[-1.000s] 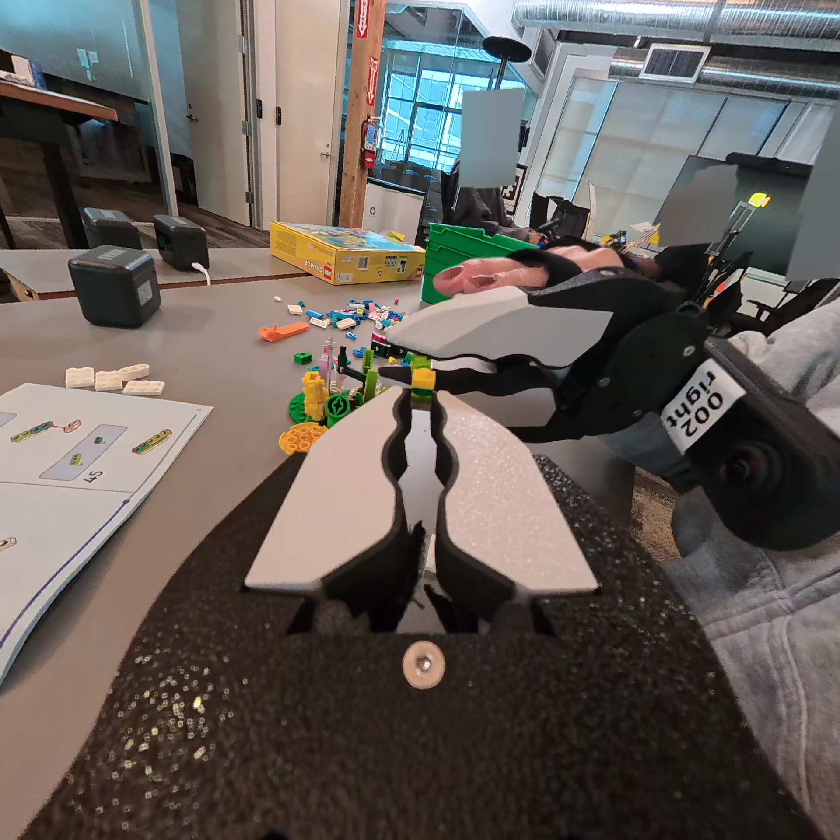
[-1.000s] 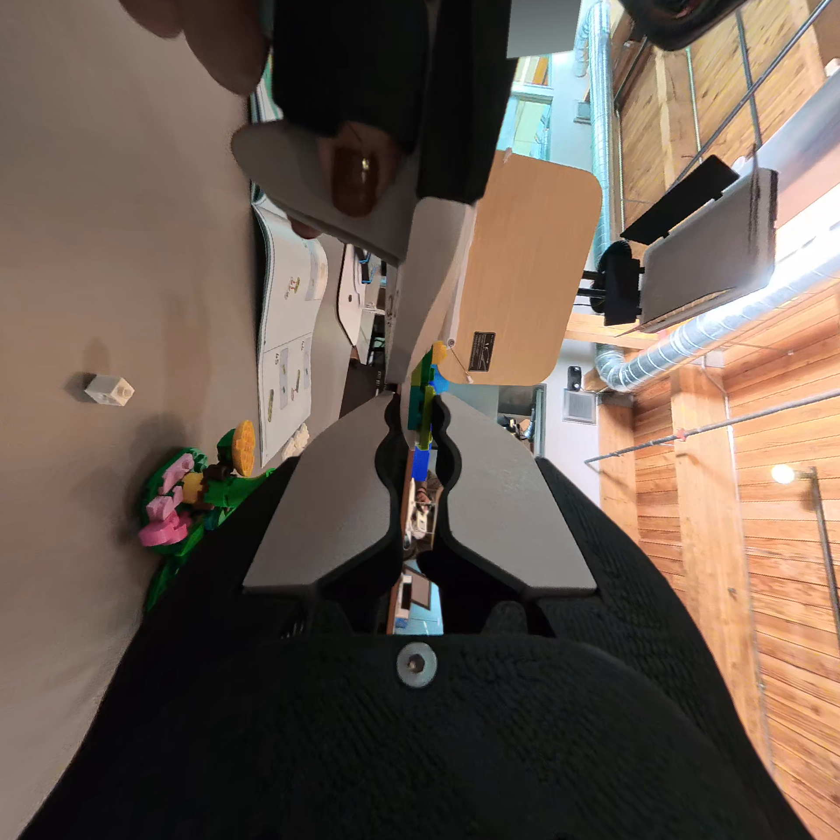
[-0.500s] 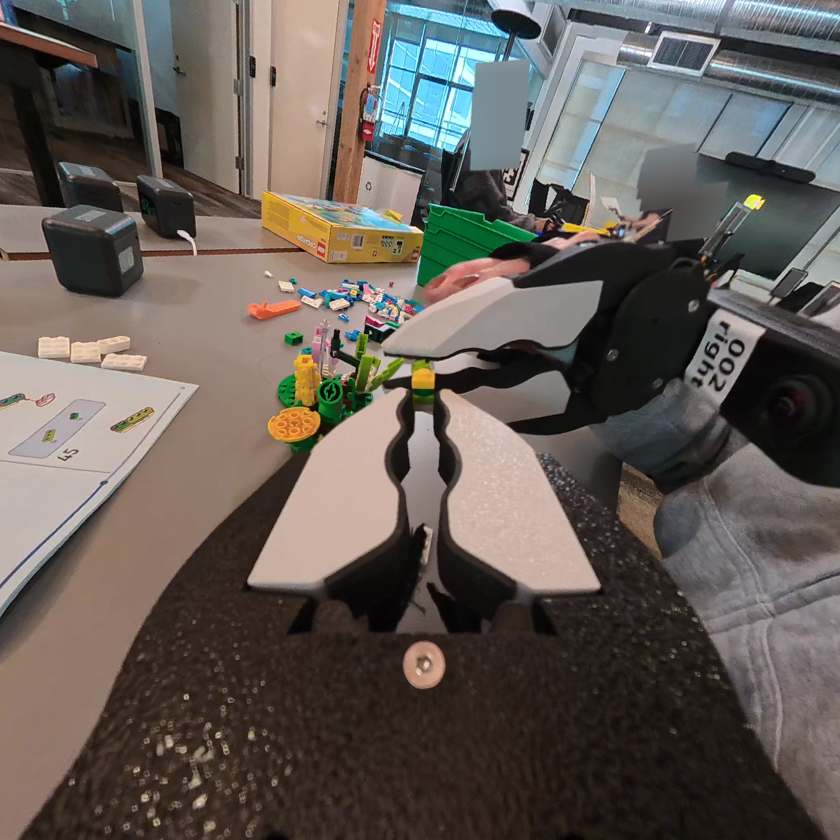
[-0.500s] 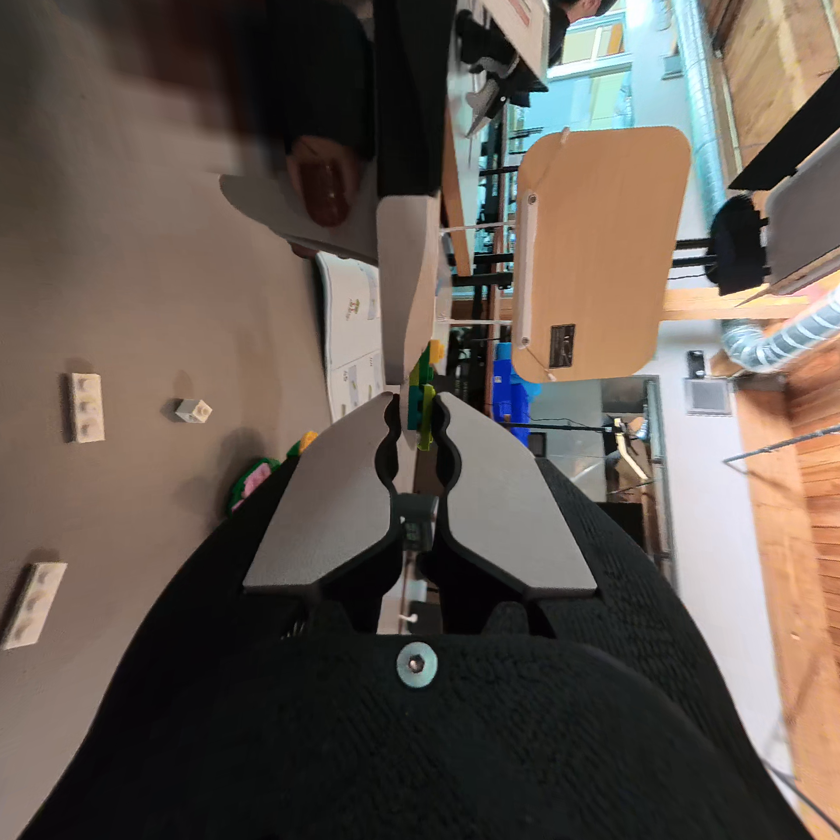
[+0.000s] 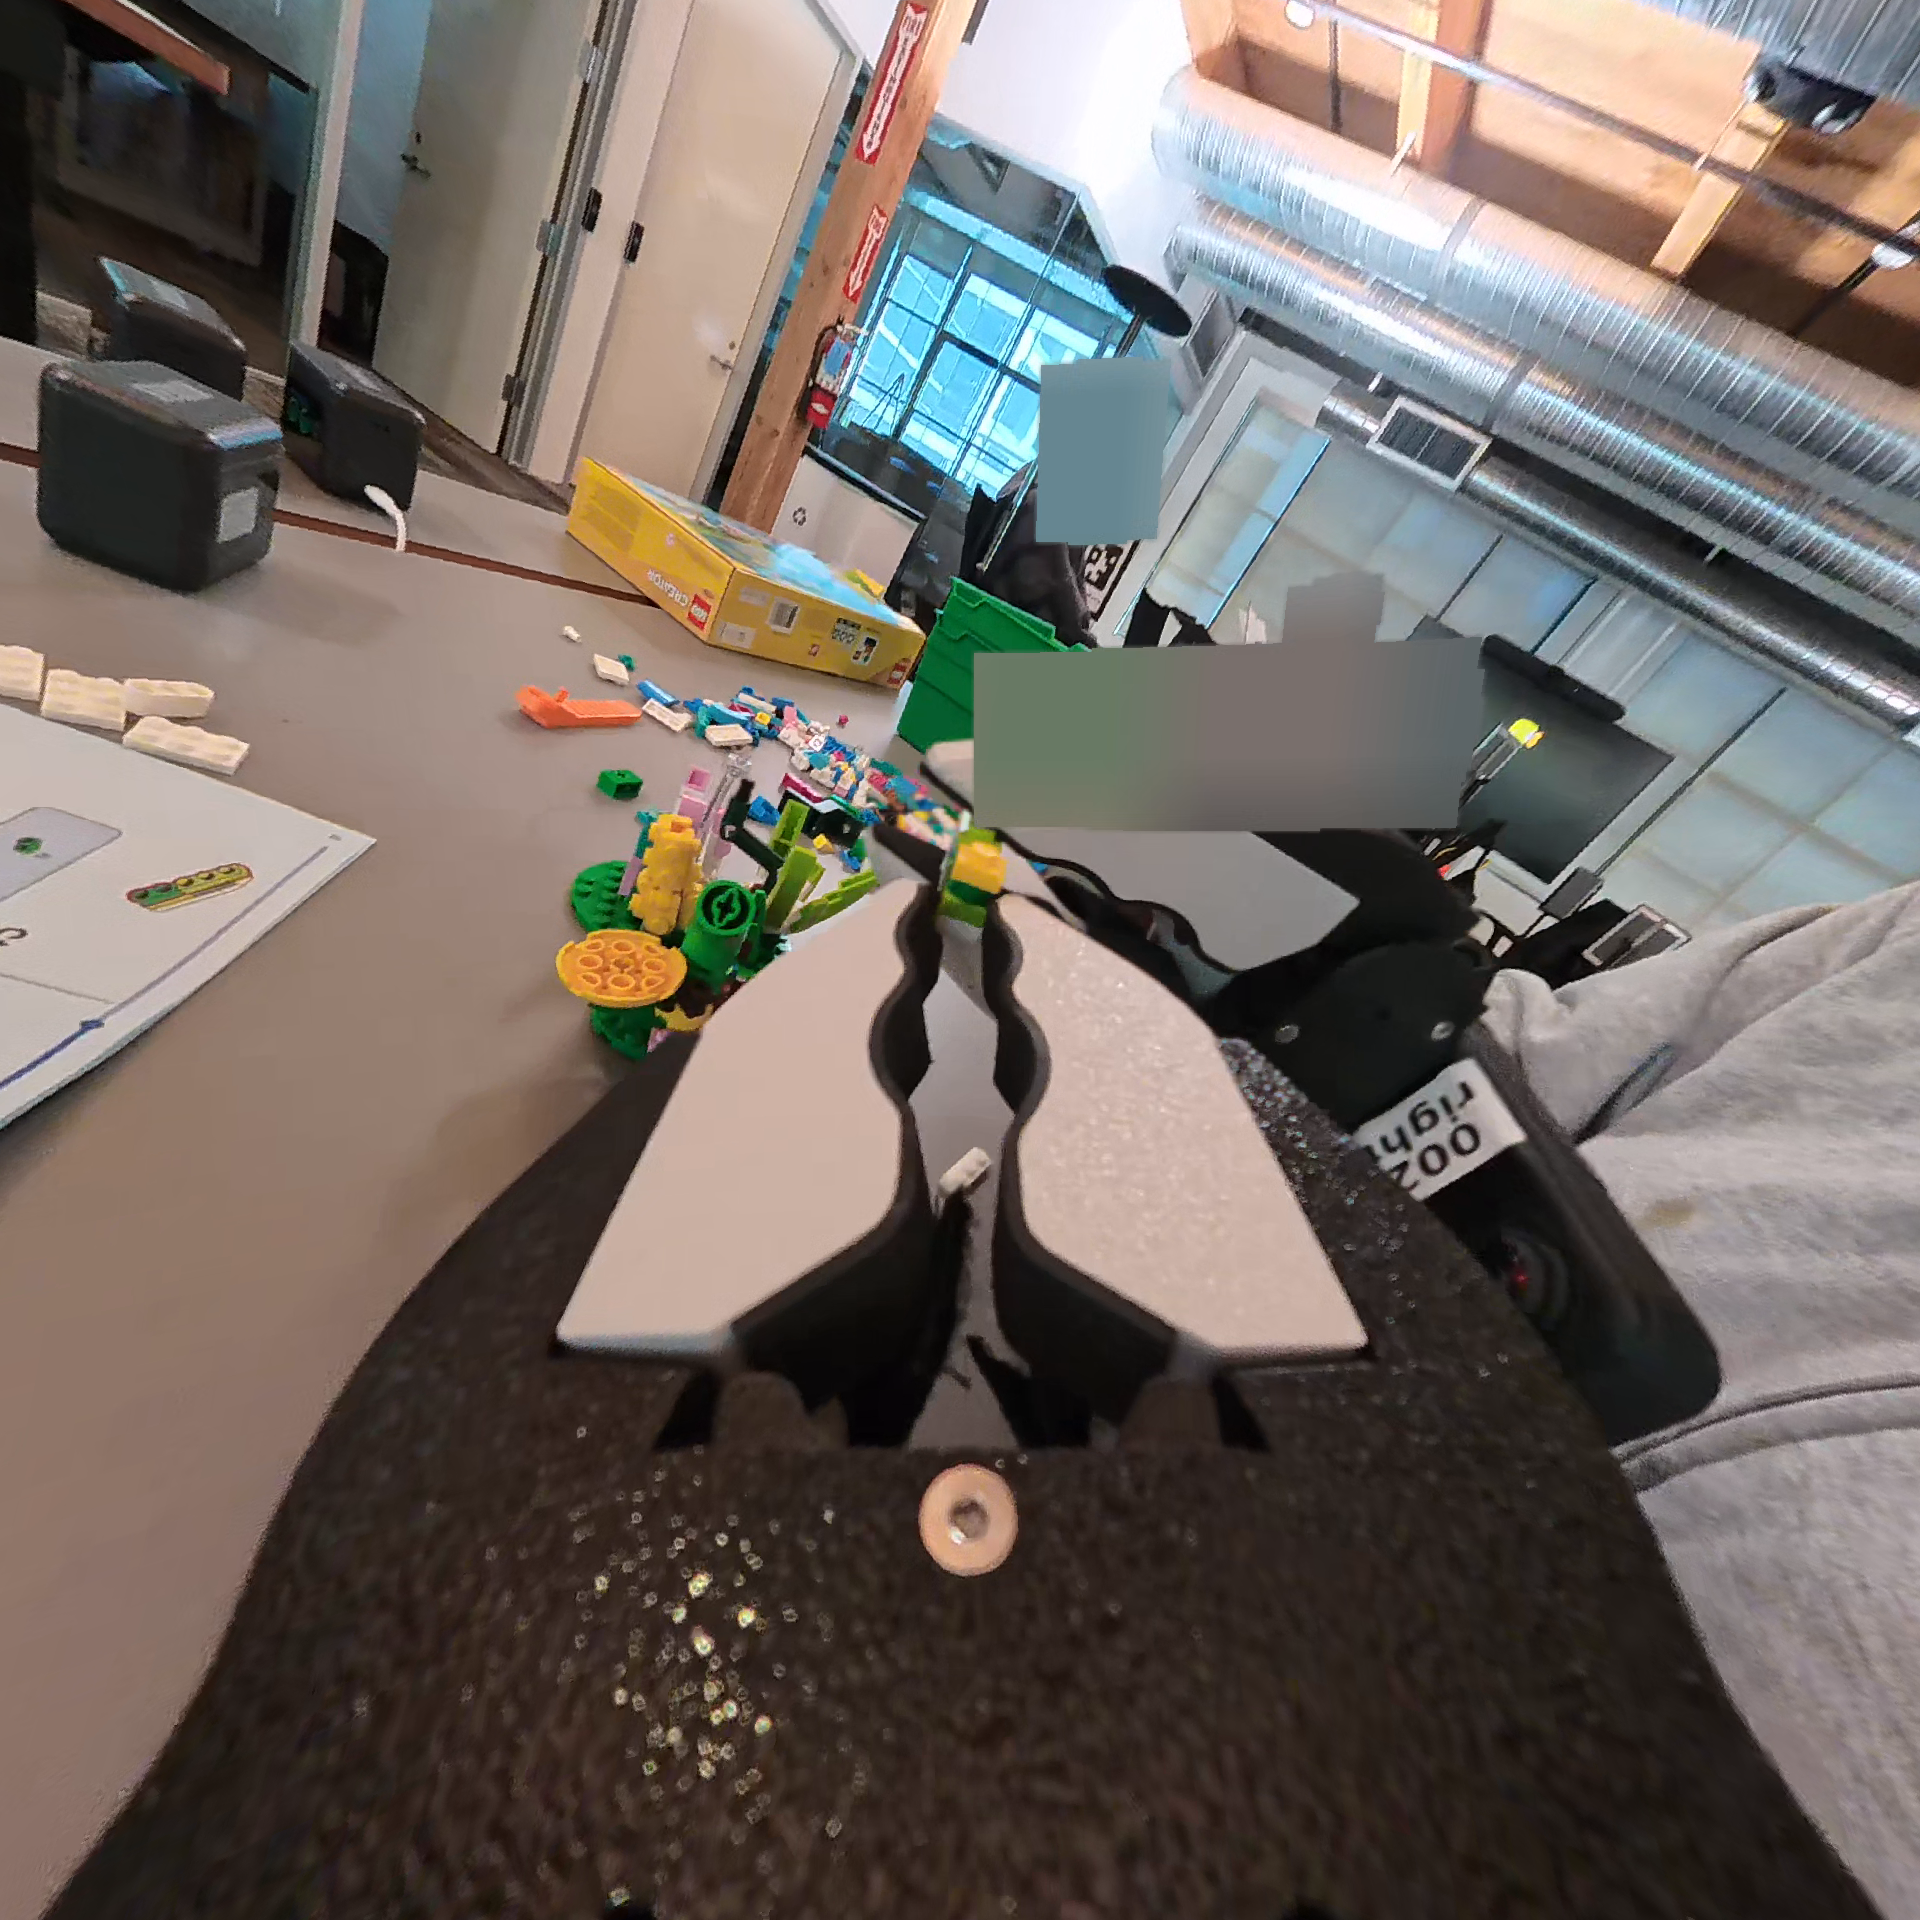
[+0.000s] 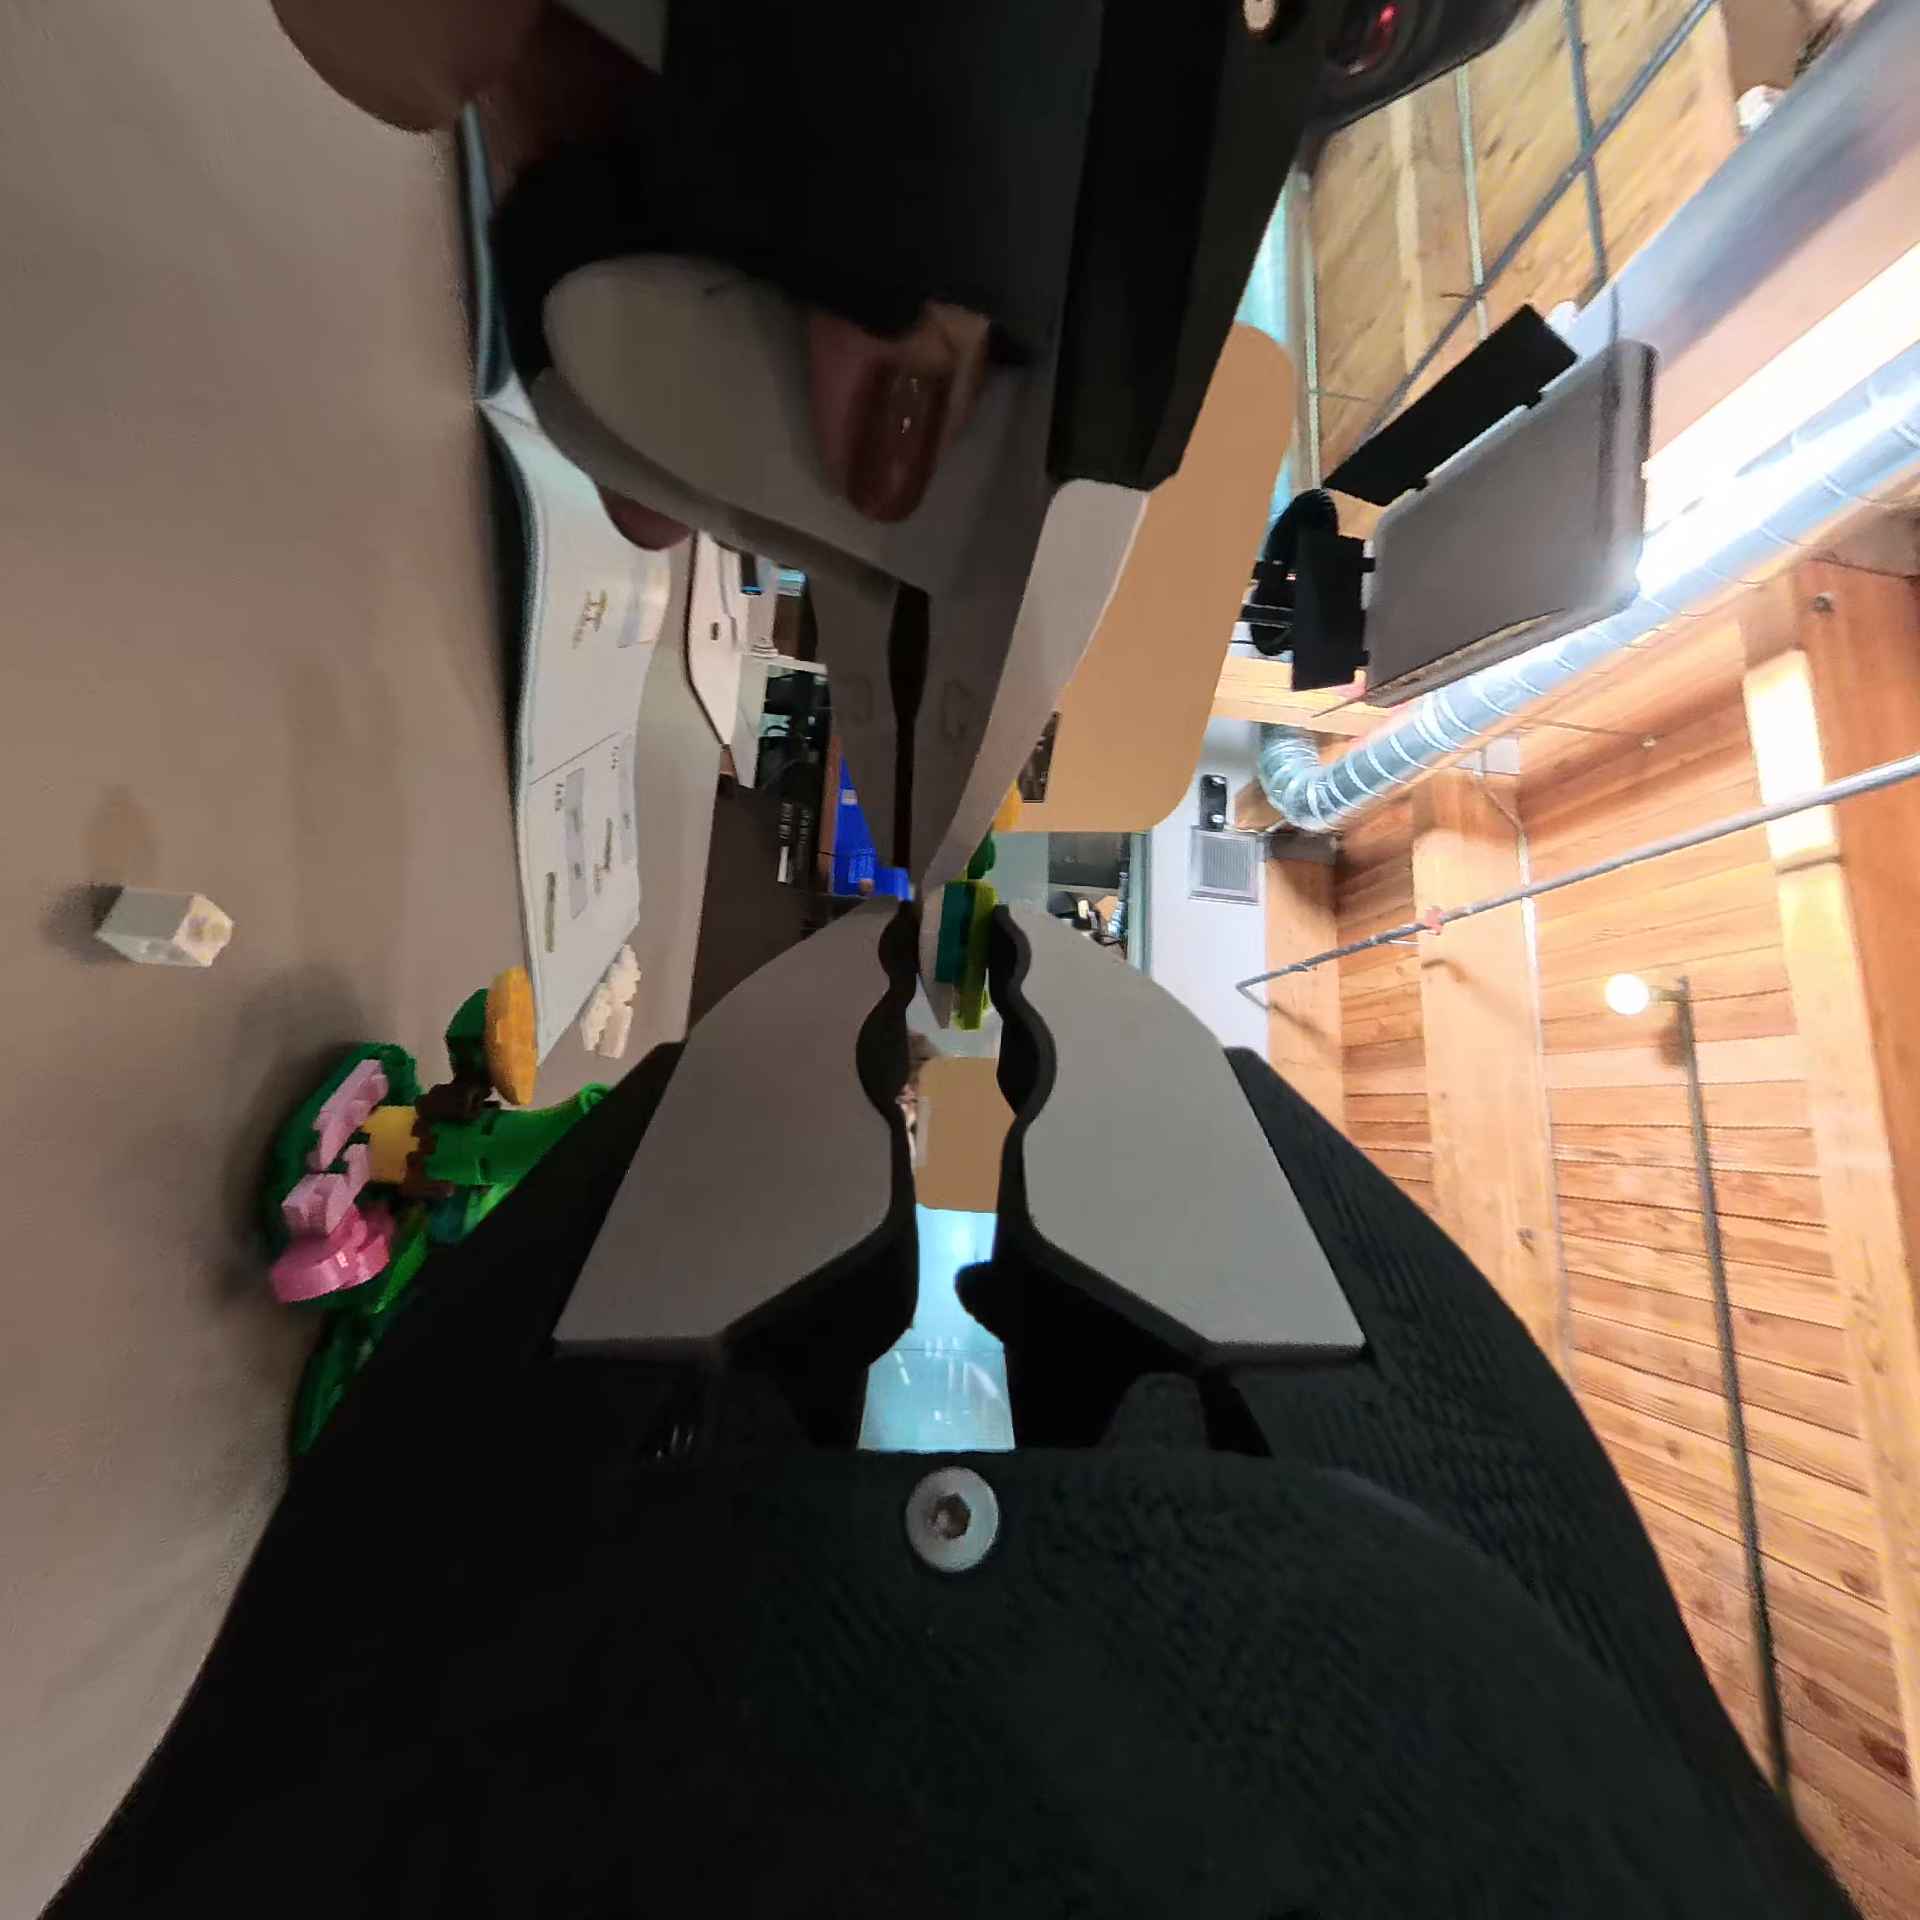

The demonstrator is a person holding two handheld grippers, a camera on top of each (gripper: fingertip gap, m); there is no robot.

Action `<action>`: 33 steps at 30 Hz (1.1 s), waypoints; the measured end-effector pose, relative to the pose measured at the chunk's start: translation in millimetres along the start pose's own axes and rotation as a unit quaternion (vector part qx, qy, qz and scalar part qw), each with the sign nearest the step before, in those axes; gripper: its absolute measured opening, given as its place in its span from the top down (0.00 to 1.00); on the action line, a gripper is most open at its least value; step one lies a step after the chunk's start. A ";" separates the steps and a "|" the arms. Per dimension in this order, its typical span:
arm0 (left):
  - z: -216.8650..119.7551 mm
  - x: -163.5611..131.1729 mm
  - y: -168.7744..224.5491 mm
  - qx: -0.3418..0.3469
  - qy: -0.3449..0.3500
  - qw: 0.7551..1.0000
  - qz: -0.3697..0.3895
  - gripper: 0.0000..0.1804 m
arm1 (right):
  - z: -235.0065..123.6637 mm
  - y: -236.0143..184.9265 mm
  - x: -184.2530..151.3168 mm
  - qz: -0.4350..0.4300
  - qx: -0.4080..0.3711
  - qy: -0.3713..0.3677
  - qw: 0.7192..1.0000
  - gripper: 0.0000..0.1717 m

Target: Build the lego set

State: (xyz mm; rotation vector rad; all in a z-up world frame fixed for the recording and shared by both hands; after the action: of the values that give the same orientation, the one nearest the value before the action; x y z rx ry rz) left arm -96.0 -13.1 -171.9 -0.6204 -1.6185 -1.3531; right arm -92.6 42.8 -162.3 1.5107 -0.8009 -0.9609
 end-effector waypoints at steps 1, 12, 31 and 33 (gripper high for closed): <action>-0.1 0.3 0.0 0.001 0.000 1.000 -0.002 0.95 | 0.1 0.5 0.1 -0.001 -0.008 0.000 1.000 0.93; 2.9 -3.4 0.8 0.024 -0.030 0.998 0.050 0.91 | 0.5 -4.3 -3.2 0.071 0.061 0.029 0.995 0.93; 3.0 -4.2 -0.6 0.034 -0.017 0.998 0.043 0.96 | 0.8 -3.3 2.4 0.013 0.033 0.007 0.999 0.93; 2.3 -3.4 -0.1 0.030 -0.015 0.998 0.050 0.96 | 0.4 -1.8 2.7 0.040 0.045 0.012 0.998 0.93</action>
State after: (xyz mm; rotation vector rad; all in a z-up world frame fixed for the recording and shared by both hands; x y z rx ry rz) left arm -95.2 -10.4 -175.0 -0.6791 -1.6235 -1.2227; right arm -91.8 40.5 -164.5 1.5525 -0.8916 -0.8554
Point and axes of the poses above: each gripper's, where its closed fingertips meet, z out along the fingers, x out of its top, y = z × x across the jaws, the point moved 4 cm from there along -z, back along the fingers, and after that the axes turned 7 degrees about x, right-handed, at the moved point
